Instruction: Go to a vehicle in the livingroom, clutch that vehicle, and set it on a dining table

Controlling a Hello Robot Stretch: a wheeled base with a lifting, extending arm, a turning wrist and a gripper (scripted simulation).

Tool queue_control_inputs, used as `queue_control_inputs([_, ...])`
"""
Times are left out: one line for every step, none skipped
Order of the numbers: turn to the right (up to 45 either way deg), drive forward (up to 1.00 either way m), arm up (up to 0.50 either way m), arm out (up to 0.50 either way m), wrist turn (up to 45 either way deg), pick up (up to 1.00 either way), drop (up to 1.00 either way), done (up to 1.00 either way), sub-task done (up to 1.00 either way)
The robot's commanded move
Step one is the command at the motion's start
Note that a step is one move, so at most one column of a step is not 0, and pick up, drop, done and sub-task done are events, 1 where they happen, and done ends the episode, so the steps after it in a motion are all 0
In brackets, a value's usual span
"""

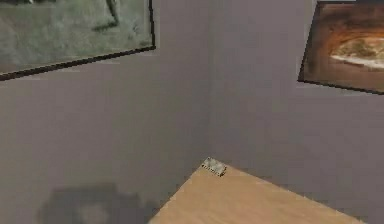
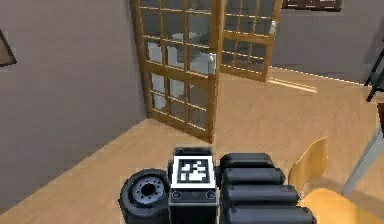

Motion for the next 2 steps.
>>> queue_control_inputs([-45.0, 0.00, 0.00, 0.00, 0.0, 0.00, 0.00, 0.00, 0.00])
queue_control_inputs([-27.0, 0.00, 0.00, 0.00, 0.0, 0.00, 0.00, 0.00, 0.00])
